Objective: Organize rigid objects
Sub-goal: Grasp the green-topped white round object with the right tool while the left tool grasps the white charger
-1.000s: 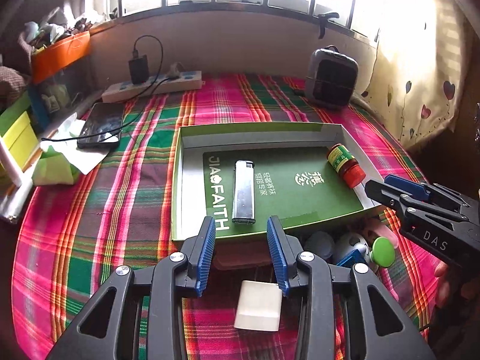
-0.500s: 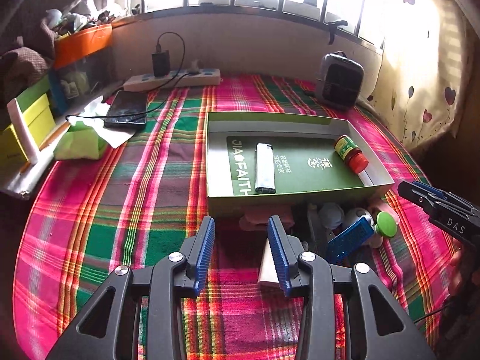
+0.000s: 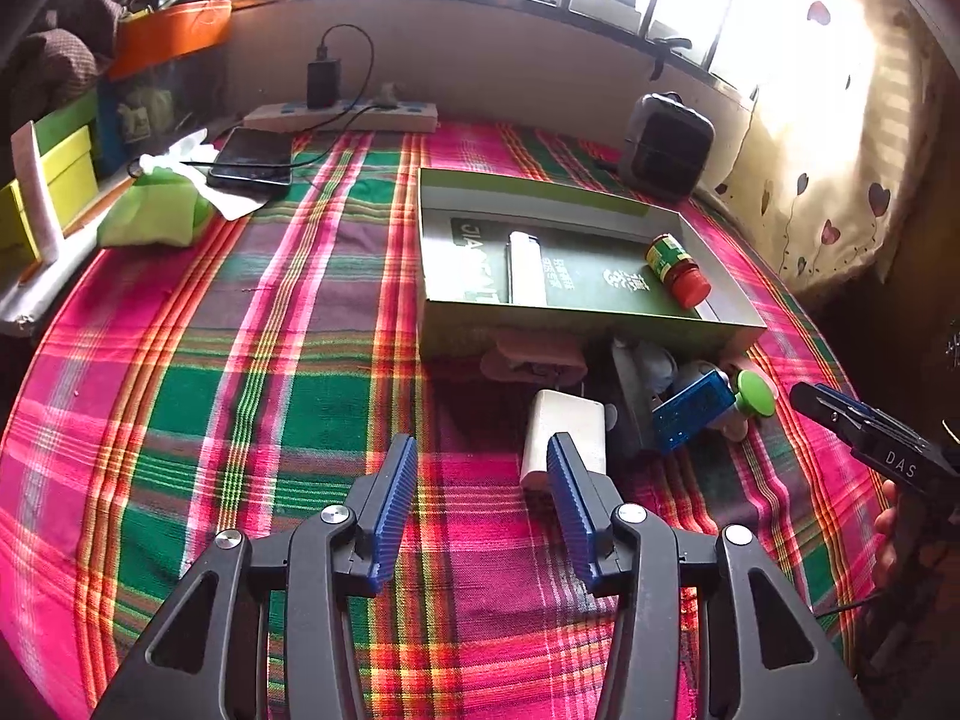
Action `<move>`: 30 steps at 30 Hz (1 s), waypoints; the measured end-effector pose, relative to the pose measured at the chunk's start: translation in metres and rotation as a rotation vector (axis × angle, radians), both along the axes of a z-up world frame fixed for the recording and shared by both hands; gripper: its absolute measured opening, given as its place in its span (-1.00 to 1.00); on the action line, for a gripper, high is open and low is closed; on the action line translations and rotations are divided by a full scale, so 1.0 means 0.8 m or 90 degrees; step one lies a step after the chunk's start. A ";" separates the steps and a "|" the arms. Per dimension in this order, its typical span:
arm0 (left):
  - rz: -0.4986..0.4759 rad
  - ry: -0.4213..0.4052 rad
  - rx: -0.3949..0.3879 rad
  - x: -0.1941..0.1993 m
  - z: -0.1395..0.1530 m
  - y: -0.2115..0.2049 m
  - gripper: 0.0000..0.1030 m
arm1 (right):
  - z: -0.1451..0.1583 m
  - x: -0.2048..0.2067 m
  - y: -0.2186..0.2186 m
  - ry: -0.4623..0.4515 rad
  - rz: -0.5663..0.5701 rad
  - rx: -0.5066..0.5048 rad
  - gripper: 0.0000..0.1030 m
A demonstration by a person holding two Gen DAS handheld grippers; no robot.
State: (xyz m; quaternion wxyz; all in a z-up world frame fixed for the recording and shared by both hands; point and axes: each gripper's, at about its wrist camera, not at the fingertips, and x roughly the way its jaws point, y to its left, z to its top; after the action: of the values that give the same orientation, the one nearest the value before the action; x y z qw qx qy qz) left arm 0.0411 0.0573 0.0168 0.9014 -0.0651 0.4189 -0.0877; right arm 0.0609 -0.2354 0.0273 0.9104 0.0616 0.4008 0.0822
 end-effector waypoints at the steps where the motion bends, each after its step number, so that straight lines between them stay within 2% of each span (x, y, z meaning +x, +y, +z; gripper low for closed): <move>1: -0.004 0.002 -0.004 -0.001 -0.002 0.000 -0.14 | 0.001 -0.001 0.001 -0.004 0.004 0.007 0.01; 6: -0.018 0.009 -0.017 -0.002 -0.005 -0.006 -0.13 | 0.005 -0.001 0.021 -0.017 0.042 0.007 0.01; 13: -0.049 0.018 -0.028 0.002 -0.010 -0.021 -0.13 | -0.002 0.000 0.047 -0.006 0.087 0.005 0.01; 30: -0.062 0.025 0.015 0.021 -0.015 -0.037 -0.13 | -0.012 0.016 0.064 0.010 0.108 0.002 0.01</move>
State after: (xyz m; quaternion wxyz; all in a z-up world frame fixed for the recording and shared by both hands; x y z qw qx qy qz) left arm 0.0577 0.0276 0.0050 0.8883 -0.0357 0.4403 -0.1255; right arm 0.0736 -0.1839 0.0181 0.8968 0.0297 0.4116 0.1595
